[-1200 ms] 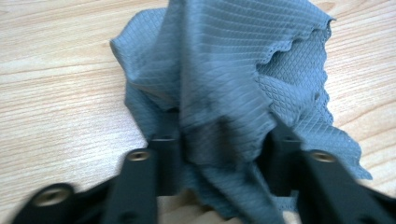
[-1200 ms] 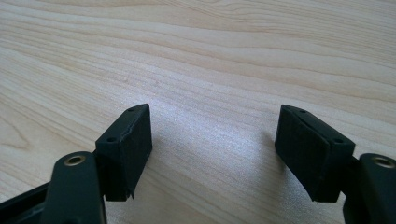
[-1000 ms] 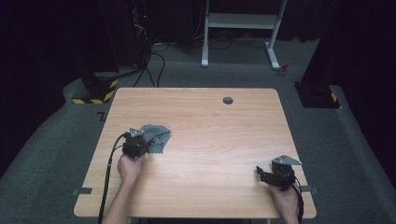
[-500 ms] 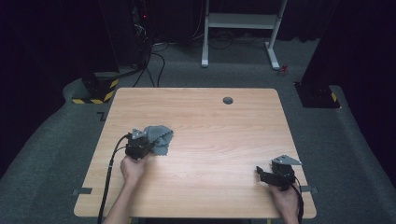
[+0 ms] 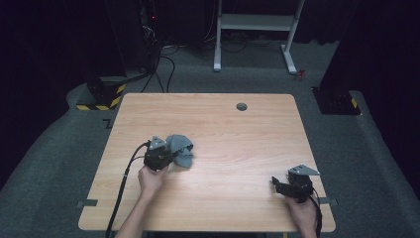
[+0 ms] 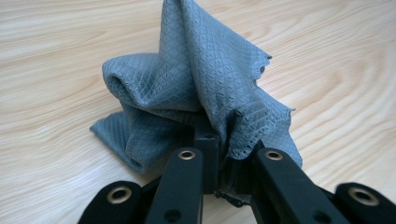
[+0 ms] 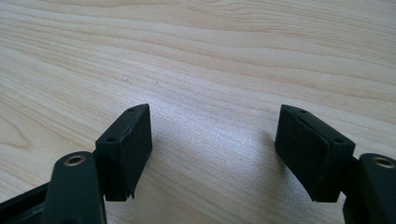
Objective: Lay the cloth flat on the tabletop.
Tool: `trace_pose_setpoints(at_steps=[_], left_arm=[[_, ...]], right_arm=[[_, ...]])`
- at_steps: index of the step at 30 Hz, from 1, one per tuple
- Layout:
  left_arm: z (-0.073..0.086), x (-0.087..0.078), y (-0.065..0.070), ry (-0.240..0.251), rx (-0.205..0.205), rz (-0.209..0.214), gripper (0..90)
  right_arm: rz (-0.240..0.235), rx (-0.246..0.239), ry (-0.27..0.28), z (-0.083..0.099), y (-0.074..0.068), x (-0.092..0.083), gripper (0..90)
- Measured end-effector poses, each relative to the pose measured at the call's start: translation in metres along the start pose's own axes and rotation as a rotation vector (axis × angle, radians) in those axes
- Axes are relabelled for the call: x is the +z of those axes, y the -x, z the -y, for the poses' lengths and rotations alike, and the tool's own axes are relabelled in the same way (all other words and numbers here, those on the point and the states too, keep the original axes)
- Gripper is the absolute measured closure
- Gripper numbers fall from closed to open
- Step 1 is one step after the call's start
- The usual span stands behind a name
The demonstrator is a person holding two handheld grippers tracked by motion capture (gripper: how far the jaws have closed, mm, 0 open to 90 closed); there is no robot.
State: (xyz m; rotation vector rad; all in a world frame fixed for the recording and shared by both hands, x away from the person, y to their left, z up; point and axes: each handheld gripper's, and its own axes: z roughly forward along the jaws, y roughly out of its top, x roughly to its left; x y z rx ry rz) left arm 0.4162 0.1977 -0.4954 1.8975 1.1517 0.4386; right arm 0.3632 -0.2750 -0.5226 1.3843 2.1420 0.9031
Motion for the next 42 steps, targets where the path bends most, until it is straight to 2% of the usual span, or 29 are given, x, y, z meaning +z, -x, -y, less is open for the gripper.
trace_pose_setpoints(at_steps=[1,5,6,9,20,24,25,29,36,42], left_arm=[[-0.003,0.002,0.007,0.005,0.012,0.017,84.6],[-0.005,0.005,0.015,0.014,0.011,0.048,84.6],[-0.006,0.007,0.021,0.017,0.011,0.067,84.6],[-0.007,0.010,0.026,0.014,0.018,0.079,84.6],[-0.010,0.029,0.060,-0.003,0.053,0.153,84.5],[-0.011,0.032,0.068,-0.006,0.067,0.170,84.6],[-0.013,0.035,0.074,-0.004,0.068,0.188,84.5],[-0.015,0.039,0.084,-0.002,0.084,0.215,84.5],[-0.016,0.049,0.102,-0.011,0.102,0.254,84.3],[-0.013,0.056,0.111,-0.032,0.119,0.255,84.0]], right_arm=[[0.000,-0.002,0.000,0.000,0.000,0.000,27.3],[0.000,-0.004,0.000,0.000,0.000,0.000,27.3],[-0.001,-0.005,0.000,0.000,0.000,0.000,27.2],[-0.001,-0.005,0.000,0.000,0.000,0.000,27.2],[-0.001,-0.005,0.000,0.000,0.000,0.000,27.2],[-0.001,-0.005,0.000,0.000,0.000,0.000,27.2],[0.000,-0.006,0.000,0.000,0.000,0.000,27.3],[-0.001,-0.005,0.000,0.000,0.000,0.000,27.2],[-0.001,-0.006,0.000,0.000,0.000,0.000,27.2],[-0.001,-0.006,0.000,0.000,0.000,0.000,27.2]])
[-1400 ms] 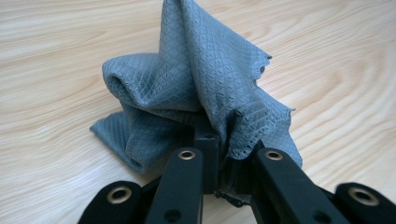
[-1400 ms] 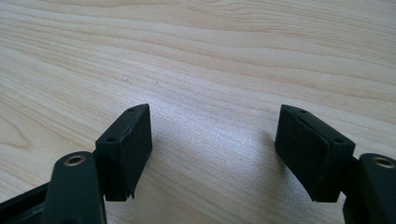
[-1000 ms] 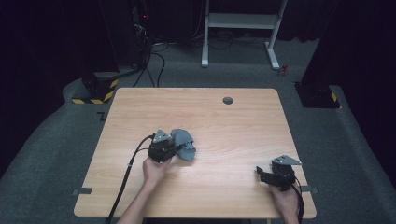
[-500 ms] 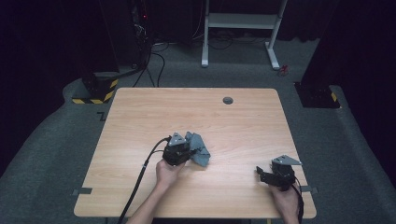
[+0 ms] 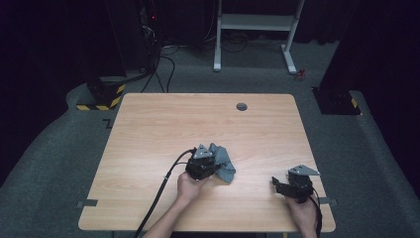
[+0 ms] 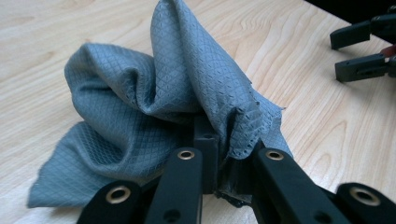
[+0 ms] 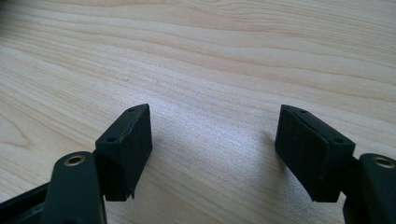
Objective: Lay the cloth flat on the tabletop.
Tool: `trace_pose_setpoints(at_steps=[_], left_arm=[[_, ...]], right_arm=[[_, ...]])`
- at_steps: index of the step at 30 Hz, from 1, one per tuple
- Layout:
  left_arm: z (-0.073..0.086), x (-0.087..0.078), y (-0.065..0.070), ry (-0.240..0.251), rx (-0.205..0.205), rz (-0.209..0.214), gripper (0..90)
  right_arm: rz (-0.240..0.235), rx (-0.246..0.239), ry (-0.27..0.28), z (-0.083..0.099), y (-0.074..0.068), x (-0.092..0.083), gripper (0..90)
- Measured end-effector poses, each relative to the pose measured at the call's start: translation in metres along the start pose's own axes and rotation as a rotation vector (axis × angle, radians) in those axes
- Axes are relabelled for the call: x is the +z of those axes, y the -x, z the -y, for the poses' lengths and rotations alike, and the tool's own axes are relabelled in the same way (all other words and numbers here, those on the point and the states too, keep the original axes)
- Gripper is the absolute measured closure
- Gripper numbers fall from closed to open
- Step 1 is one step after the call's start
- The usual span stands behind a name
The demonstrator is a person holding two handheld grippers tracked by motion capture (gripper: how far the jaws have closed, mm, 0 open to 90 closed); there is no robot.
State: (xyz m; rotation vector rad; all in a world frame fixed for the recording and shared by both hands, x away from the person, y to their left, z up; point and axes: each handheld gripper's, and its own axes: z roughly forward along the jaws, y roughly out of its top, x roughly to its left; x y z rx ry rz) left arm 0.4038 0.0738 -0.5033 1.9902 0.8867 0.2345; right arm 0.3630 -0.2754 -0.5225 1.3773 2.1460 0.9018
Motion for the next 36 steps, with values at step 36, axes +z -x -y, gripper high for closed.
trace_pose_setpoints(at_steps=[36], left_arm=[[0.019,-0.003,0.000,-0.024,-0.018,-0.049,50.9]], right_arm=[[-0.004,0.001,0.000,0.000,-0.001,0.000,27.4]])
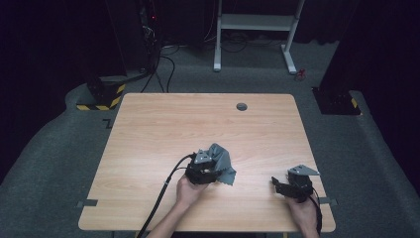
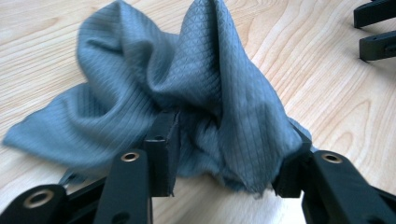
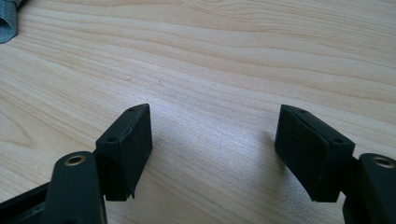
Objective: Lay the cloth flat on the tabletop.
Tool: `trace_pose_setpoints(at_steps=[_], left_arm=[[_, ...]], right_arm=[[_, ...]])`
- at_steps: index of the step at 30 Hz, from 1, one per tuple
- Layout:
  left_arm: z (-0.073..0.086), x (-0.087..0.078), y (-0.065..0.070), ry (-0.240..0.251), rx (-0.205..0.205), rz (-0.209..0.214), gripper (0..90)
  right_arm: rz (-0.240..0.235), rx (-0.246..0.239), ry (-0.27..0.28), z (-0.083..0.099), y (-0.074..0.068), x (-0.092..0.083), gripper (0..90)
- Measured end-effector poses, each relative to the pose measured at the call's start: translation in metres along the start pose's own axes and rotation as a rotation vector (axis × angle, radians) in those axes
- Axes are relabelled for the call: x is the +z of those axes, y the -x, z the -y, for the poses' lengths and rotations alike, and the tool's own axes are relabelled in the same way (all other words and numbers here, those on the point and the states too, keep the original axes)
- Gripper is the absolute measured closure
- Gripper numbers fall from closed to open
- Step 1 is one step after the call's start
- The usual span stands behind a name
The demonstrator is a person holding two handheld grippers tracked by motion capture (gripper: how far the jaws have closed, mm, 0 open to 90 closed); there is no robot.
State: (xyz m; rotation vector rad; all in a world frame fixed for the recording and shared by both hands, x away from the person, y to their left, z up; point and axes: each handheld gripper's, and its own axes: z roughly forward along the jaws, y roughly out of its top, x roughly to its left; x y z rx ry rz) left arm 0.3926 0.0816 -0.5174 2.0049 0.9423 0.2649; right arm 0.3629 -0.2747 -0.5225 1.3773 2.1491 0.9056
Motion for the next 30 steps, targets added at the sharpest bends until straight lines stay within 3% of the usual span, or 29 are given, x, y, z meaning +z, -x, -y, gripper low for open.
trace_pose_setpoints(at_steps=[6,10,14,15,16,17,19,21,26,29,30], left_arm=[[0.006,-0.015,-0.002,0.012,-0.004,-0.002,49.5],[0.008,-0.017,0.003,-0.002,0.023,-0.005,51.0],[0.010,-0.014,0.008,-0.021,0.059,-0.019,55.3],[0.010,-0.014,0.008,-0.021,0.059,-0.019,57.2],[0.010,-0.013,0.008,-0.019,0.058,-0.014,57.2],[0.010,-0.013,0.007,-0.014,0.050,-0.009,62.7],[0.009,-0.014,0.007,-0.006,0.044,-0.012,65.4],[0.008,-0.017,0.005,0.014,0.044,-0.027,67.6],[0.005,-0.020,0.003,0.045,0.028,-0.020,76.3],[0.004,-0.019,0.003,0.048,0.031,-0.021,80.6],[0.003,-0.019,0.002,0.057,0.031,-0.021,85.6]], right_arm=[[-0.008,-0.012,0.003,-0.003,-0.002,0.003,29.8],[-0.032,-0.028,-0.023,-0.011,-0.012,0.004,43.5],[-0.156,-0.069,0.008,-0.019,-0.035,0.005,56.1],[-0.156,-0.069,0.008,-0.019,-0.035,0.005,56.1],[-0.185,-0.091,0.018,-0.022,-0.043,0.006,57.8],[-0.237,-0.140,0.025,-0.030,-0.061,0.009,59.8],[-0.272,-0.178,0.019,-0.037,-0.075,0.014,60.9],[-0.292,-0.209,0.016,-0.041,-0.086,0.020,61.5],[-0.322,-0.247,-0.012,-0.049,-0.109,0.037,62.8],[-0.324,-0.263,-0.018,-0.050,-0.116,0.041,65.0],[-0.316,-0.287,-0.021,-0.051,-0.121,0.044,69.9]])
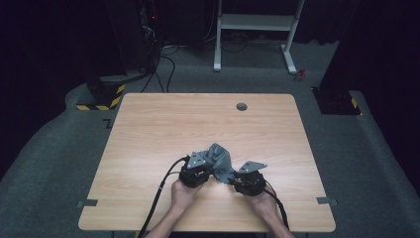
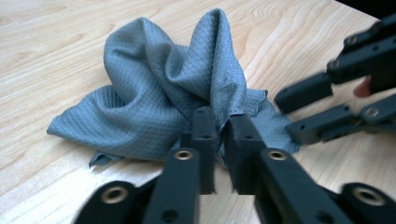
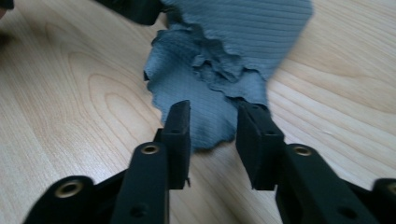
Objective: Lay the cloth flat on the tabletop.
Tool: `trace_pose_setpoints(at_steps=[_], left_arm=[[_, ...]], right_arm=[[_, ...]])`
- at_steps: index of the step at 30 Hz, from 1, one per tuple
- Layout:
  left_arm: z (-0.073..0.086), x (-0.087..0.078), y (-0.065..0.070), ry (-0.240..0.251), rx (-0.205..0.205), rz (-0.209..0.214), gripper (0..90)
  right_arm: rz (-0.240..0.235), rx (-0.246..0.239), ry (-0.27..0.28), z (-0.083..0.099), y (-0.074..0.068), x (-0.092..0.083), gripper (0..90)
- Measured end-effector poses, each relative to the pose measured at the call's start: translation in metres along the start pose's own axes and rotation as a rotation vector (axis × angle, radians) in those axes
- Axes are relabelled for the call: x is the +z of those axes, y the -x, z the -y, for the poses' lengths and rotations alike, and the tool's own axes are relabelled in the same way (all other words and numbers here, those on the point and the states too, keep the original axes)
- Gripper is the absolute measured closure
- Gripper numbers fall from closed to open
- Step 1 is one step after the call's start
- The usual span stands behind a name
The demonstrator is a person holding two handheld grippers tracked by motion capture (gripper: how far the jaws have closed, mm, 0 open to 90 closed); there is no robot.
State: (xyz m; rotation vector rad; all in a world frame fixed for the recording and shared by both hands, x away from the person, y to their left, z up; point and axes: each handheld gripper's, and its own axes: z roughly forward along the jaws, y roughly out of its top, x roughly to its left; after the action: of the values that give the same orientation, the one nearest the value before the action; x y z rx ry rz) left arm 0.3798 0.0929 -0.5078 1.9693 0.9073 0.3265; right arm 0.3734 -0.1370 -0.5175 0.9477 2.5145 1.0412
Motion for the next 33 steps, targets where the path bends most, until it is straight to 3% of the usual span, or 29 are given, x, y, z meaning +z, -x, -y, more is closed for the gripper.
trace_pose_setpoints(at_steps=[3,4,5,12,18,23,26,27,28,30,33], left_arm=[[-0.003,-0.002,-0.002,0.015,-0.008,0.006,88.5],[-0.003,-0.002,-0.002,0.015,-0.008,0.006,88.7],[-0.005,-0.005,-0.003,0.024,-0.010,0.003,88.9],[-0.007,-0.021,-0.008,0.041,0.008,-0.033,88.9],[0.002,-0.041,-0.019,0.030,0.014,-0.073,88.9],[0.015,-0.055,-0.019,0.015,0.011,-0.074,88.9],[0.017,-0.059,-0.018,0.015,0.004,-0.071,88.9],[0.017,-0.060,-0.018,0.017,0.009,-0.068,88.9],[0.016,-0.060,-0.015,0.015,0.012,-0.059,88.9],[0.014,-0.059,-0.013,0.012,0.024,-0.054,88.8],[0.011,-0.052,-0.008,0.008,0.025,-0.028,88.8]], right_arm=[[0.027,-0.034,-0.010,-0.002,-0.002,0.001,81.8],[0.027,-0.034,-0.010,-0.002,-0.002,0.001,81.8],[0.034,-0.051,-0.017,-0.002,-0.002,0.000,88.7],[0.060,-0.060,-0.027,0.002,0.002,-0.005,89.4],[0.076,-0.030,-0.016,0.012,0.012,-0.018,89.4],[0.062,-0.052,-0.019,0.018,0.009,-0.026,89.3],[0.043,-0.070,-0.027,0.019,0.004,-0.027,88.3],[0.038,-0.077,-0.025,0.019,0.002,-0.027,83.8],[0.036,-0.075,0.004,0.016,0.000,-0.029,74.0],[0.031,-0.068,0.017,0.013,-0.001,-0.030,72.3],[0.029,-0.078,0.084,-0.007,-0.006,-0.032,64.1]])
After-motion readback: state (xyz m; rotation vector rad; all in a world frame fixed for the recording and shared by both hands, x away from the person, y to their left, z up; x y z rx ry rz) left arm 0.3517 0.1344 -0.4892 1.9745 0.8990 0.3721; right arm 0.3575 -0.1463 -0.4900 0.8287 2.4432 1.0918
